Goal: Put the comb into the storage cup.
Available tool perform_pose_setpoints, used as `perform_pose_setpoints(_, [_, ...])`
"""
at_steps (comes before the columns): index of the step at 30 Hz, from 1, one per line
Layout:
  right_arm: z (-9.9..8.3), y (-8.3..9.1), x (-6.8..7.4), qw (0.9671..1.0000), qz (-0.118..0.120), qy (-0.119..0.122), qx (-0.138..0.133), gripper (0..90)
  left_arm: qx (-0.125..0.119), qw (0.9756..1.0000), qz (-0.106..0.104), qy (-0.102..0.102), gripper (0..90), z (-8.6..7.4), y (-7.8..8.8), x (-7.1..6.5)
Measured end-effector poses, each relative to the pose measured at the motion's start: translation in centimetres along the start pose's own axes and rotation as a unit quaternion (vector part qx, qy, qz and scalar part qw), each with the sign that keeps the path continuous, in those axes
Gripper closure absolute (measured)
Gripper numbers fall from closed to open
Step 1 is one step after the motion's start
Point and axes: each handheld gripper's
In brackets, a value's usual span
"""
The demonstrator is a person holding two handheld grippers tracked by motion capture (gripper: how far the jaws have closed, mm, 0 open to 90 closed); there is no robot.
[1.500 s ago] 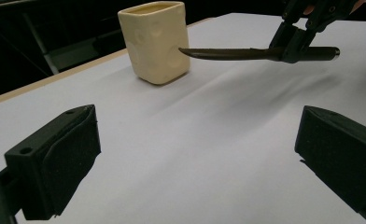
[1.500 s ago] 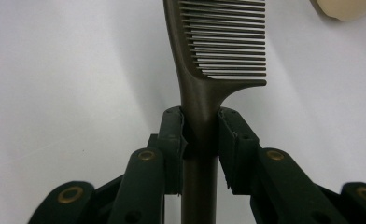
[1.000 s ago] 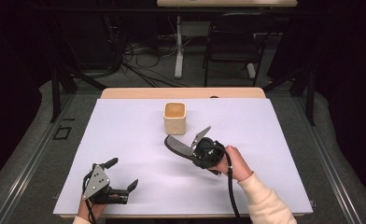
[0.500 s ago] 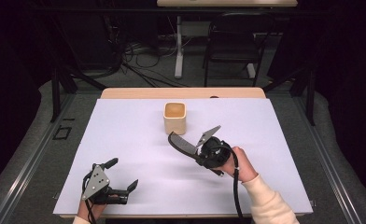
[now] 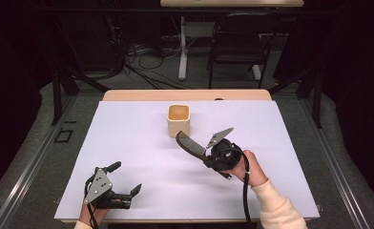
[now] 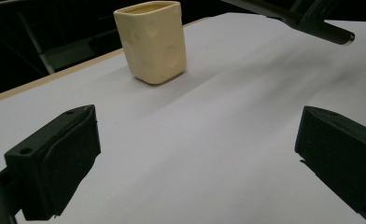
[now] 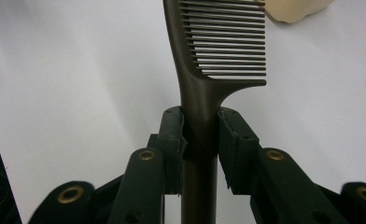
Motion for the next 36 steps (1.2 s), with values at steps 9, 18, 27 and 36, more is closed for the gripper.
perform_pose_setpoints(9, [-0.01, 0.37, -0.16, 0.9999, -0.004, -0.001, -0.015, 72.1, 0.0, 1.0, 0.001, 0.0, 0.2, 0.02, 0.02, 0.01])
perform_pose_setpoints(18, [-0.02, 0.69, -0.44, 0.9995, -0.008, -0.008, -0.031, 72.1, 0.0, 1.0, 0.002, 0.002, 0.2, 0.05, 0.05, 0.03])
perform_pose_setpoints(27, [0.02, 0.81, -0.67, 0.9989, -0.013, -0.015, -0.042, 72.2, 0.0, 1.0, 0.003, 0.004, 0.2, 0.07, 0.04, 0.04])
perform_pose_setpoints(36, [0.16, 0.94, -0.77, 0.9979, -0.019, -0.019, -0.058, 72.3, 0.0, 1.0, 0.006, 0.004, 0.2, 0.05, 0.06, 0.1])
Point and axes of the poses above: each handheld gripper's, and its own axes: y roughly backward along the jaws, z roughly out of its top, x roughly to its left, and after that the axes turned 12 degrees about -y, right-handed
